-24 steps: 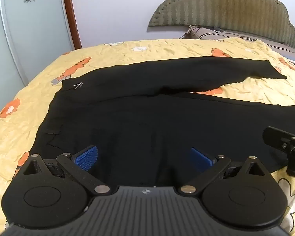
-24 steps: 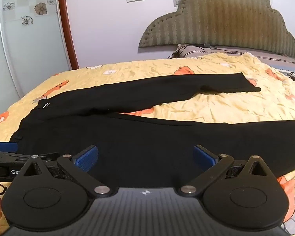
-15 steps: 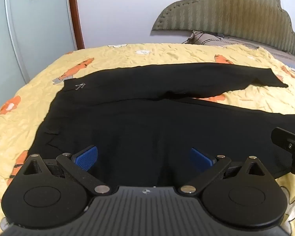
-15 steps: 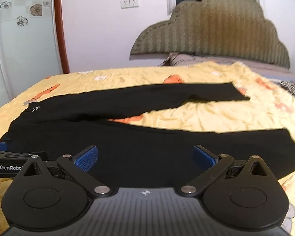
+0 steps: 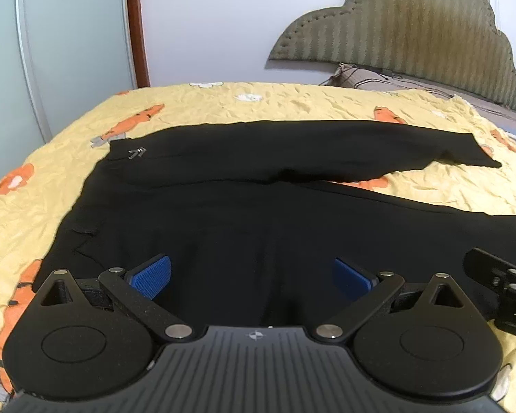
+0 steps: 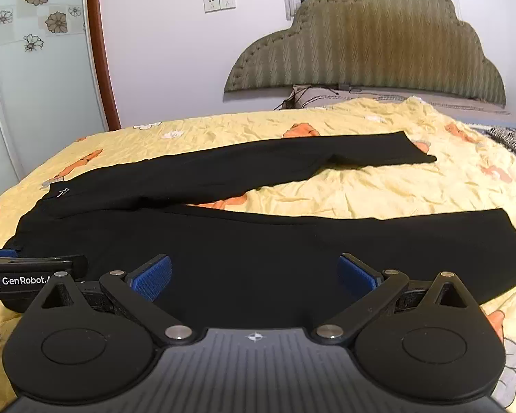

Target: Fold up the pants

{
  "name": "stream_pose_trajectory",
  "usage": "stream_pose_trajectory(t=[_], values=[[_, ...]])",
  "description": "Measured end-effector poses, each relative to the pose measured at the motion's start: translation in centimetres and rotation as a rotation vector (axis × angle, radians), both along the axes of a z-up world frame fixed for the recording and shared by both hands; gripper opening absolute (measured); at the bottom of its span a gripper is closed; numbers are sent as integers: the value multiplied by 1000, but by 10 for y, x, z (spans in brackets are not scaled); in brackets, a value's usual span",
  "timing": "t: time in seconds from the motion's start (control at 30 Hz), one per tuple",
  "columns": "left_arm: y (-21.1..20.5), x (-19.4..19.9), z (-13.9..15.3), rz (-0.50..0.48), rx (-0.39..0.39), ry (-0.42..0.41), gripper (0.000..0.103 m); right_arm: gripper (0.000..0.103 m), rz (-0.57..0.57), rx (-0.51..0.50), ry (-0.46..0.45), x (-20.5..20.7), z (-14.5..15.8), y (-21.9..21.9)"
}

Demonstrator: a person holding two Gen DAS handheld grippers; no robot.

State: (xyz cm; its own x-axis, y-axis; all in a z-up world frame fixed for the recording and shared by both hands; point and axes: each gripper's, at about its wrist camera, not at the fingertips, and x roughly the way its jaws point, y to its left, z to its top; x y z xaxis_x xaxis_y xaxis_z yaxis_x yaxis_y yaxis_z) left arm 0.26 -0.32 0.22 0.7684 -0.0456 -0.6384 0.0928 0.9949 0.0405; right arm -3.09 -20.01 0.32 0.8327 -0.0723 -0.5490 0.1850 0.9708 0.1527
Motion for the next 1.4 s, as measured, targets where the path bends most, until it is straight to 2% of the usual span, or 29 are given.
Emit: stream_pose_trajectory(t=[0.2,0.4,0.6,0.77,0.93,1.23,1.4], values=[[-3,0,0,1,16,12,102,103,-7,9,9,1,-3,2],[5,5,-2,25,-27,45,102,103,-11,-35,26,5,0,9],[10,7,-3,60,-38,63,102,103,13,-5,21,6,1,9],[10,8,-3,43,-48,70,102,103,34,-57,36,8,2,16],[12,6,-1,29,-69,48,102,103,64,5,-34,1,5,11],[11,4,-1,21,-70,35,102,103,62,-27,1,3,6,12],[11,6,-2,22,-36,50,102,103,69,-19,-35,-2,6,9]])
